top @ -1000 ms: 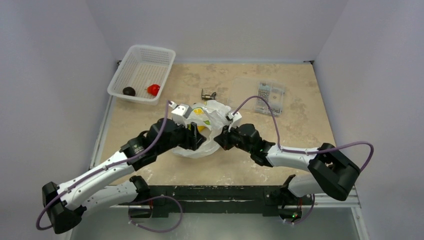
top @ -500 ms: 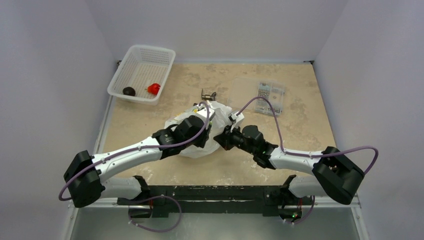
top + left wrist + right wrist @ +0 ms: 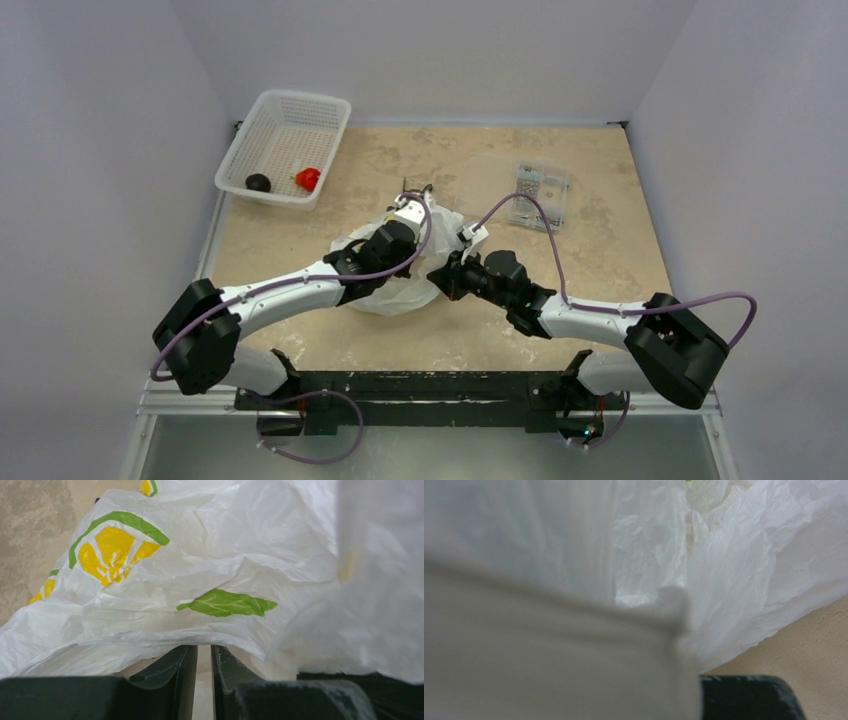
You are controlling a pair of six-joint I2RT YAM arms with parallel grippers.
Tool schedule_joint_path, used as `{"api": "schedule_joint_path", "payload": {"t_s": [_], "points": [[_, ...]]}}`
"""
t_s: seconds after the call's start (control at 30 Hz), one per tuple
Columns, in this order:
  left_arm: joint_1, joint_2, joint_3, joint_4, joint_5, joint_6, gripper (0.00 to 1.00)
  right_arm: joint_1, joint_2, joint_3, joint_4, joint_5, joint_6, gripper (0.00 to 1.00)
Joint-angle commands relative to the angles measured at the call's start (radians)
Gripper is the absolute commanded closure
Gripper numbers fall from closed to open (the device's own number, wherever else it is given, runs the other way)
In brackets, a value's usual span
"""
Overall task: Take the fake fruits out of the plastic bag
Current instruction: Take out the fake fruit from the plastic bag.
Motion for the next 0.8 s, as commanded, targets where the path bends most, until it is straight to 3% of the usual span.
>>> {"api": "schedule_joint_path", "payload": {"t_s": [0.0,0.23,0.43,0.57,0.77], "points": [[0.064,0.042,0.017,0.137,0.009,-0.011,0.83,-0.005,-0.014,0.002,0.035,-0.019,0.0,1.0],[0.128,0.156,0.059,0.214,0.062,0.015,0.68,-0.005,-0.008,0.002,0.036,-0.025,-0.001,1.0],[0.138,0.22,0.087,0.218,0.035,0.039,0.41,-0.005,0.005,0.008,0.035,-0.028,0.001,1.0],[0.139,0.269,0.118,0.179,0.006,0.057,0.3,-0.005,0.013,0.01,0.036,-0.034,0.001,1.0],[0.142,0.338,0.152,0.15,0.044,0.066,0.28,-0.005,0.024,0.015,0.033,-0.034,0.0,1.0]]}}
